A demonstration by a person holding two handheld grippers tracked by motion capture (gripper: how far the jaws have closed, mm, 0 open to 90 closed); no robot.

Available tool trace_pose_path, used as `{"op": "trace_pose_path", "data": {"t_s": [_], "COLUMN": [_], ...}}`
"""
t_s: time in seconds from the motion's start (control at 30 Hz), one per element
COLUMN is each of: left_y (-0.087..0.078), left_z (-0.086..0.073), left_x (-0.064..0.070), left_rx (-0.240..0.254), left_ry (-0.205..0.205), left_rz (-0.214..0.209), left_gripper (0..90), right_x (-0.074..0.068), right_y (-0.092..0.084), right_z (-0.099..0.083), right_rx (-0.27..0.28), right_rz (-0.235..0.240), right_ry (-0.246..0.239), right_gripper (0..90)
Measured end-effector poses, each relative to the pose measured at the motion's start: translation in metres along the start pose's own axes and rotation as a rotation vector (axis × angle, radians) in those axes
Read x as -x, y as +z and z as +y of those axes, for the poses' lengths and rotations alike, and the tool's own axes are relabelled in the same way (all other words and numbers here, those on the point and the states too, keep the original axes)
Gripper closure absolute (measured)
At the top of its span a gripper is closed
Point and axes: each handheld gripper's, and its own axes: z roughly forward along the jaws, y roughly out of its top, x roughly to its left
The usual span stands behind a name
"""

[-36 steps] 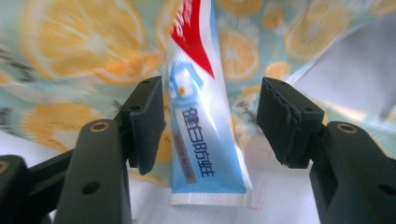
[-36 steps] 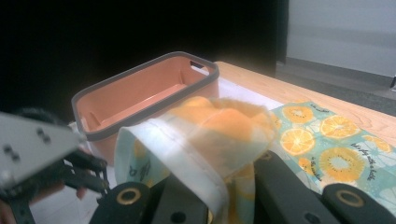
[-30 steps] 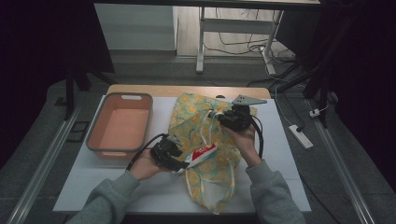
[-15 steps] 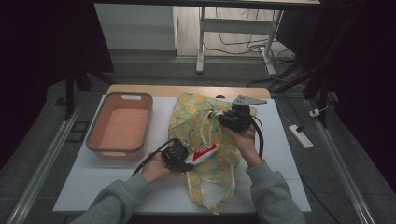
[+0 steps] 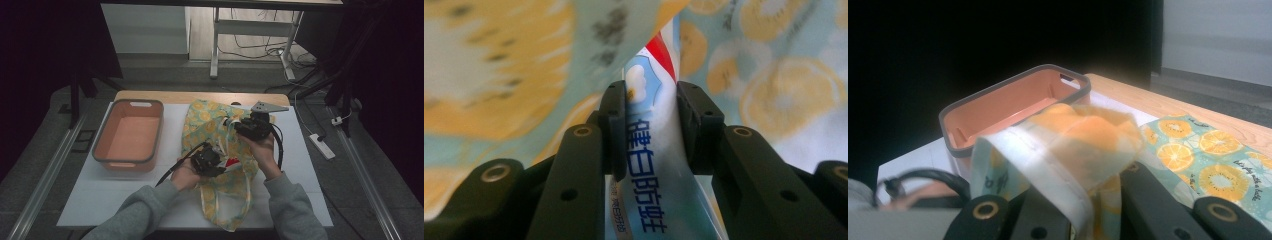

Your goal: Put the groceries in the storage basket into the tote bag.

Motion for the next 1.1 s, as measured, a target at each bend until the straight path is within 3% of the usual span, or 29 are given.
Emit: {"op": "trace_pose_path", "data": {"t_s": [0.23,0.33,0.43,0.6,0.77,1.1], "left_y": [0.013,0.009,-0.004,-0.037,-0.065,-0.092], "left_z": [0.001,-0.001,-0.008,-0.020,-0.032,-0.056], "left_x": [0.004,0.002,0.000,-0.002,-0.007,-0.045], "left_rx": [0.022,0.014,0.043,0.110,0.149,0.152], "left_ry": [-0.008,-0.008,-0.019,-0.011,-0.010,-0.102], "left_rz": [0.017,-0.017,-0.047,-0.099,-0.107,-0.047], "left_gripper": [61.9,54.7,45.6,39.9,35.4,32.5], "right_x": [0.001,0.003,0.004,0.007,0.007,0.006], "right_y": [0.000,0.000,-0.001,-0.003,-0.002,-0.007], "right_z": [0.000,-0.001,-0.001,-0.003,-0.005,-0.008], "right_rx": [-0.003,-0.003,-0.004,-0.008,-0.021,-0.044], "right_rz": [0.001,-0.002,-0.008,-0.016,-0.019,-0.016], "right_ry": [0.002,0.006,0.006,0.013,0.013,0.008], "right_gripper": [89.3,89.3,89.3,89.3,89.3,89.2]}}
